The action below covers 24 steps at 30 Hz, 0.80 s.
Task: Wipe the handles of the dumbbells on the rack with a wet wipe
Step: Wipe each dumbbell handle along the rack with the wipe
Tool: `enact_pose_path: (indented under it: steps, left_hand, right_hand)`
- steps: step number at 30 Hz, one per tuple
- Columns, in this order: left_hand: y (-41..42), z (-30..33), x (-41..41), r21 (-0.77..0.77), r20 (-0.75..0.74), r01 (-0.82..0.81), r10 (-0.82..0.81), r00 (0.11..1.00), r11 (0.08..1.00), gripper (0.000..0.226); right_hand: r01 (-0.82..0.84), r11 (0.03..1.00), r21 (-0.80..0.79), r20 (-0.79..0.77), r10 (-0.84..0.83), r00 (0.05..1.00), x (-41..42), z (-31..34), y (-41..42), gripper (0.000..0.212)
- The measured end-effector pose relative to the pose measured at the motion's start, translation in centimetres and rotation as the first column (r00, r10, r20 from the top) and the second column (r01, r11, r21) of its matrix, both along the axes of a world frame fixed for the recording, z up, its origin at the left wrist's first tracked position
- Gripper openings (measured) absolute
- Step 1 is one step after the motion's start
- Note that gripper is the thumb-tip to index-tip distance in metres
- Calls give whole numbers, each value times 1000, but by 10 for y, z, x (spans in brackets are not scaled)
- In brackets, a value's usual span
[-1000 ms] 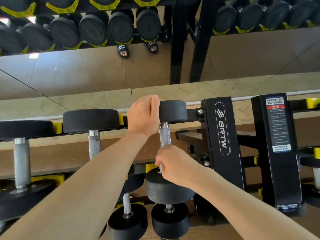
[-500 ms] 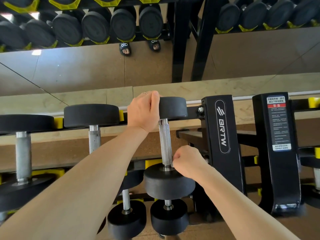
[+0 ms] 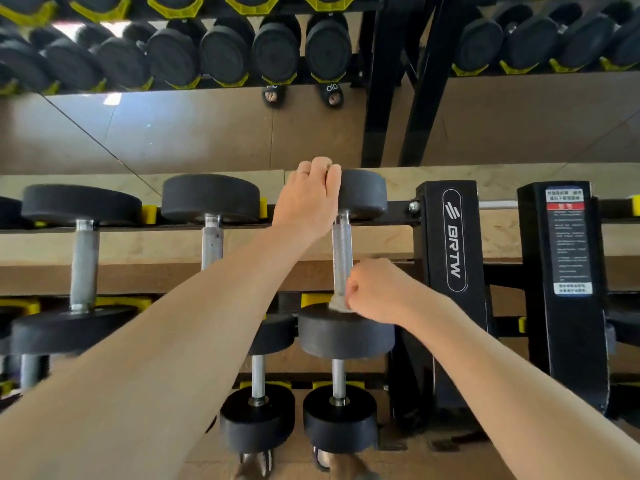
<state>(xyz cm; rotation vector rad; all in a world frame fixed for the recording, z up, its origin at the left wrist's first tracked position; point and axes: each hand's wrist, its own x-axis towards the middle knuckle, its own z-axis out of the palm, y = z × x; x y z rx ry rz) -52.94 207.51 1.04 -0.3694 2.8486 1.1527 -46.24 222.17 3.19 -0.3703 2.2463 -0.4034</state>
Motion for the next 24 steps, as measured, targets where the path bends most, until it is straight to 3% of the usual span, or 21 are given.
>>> enact_pose_path:
  steps: [3, 7, 11, 13, 15, 16, 18, 20, 24]
  left_hand:
    - [3, 2, 19, -71, 20, 54, -53, 998, 996, 54]
    - [1, 4, 45, -64, -7, 80, -80, 997, 995, 60]
    - [-4, 4, 74, 58, -75, 55, -51, 996, 997, 50]
    - [-9, 0, 97, 130, -127, 30, -14, 992, 991, 42]
    - [-12, -7, 125, 175, -157, -12, 40, 987, 985, 35]
    - [-13, -10, 141, 185, -193, -22, 58, 979, 983, 30]
    - [-15, -17, 176, 176, -273, -13, 61, 960, 984, 23]
    - [-19, -30, 207, 165, -319, 31, 24, 947, 986, 20]
    - [-22, -69, 254, 96, -323, 135, -98, 941, 986, 20]
  right_hand:
    - [184, 982, 38, -75, -181, 981, 0, -4, 15, 29]
    - [271, 960, 78, -18, -270, 963, 17, -7, 3, 24]
    - [420, 894, -154, 136, -402, 906, 24, 13, -12, 28]
    - [545, 748, -380, 113, -547, 829, 44, 17, -15, 33]
    - [666, 449, -596, 127, -766, 630, 70, 18, -16, 29]
    - [672, 321, -668, 123, -843, 524, 84, 18, -18, 26]
    - [614, 161, -773, 104, -922, 373, 117, 15, -22, 21]
    - [545, 81, -834, 90, -956, 279, 151, 8, -26, 17]
    - [518, 143, -843, -14, -970, 244, 206, -30, -25, 17]
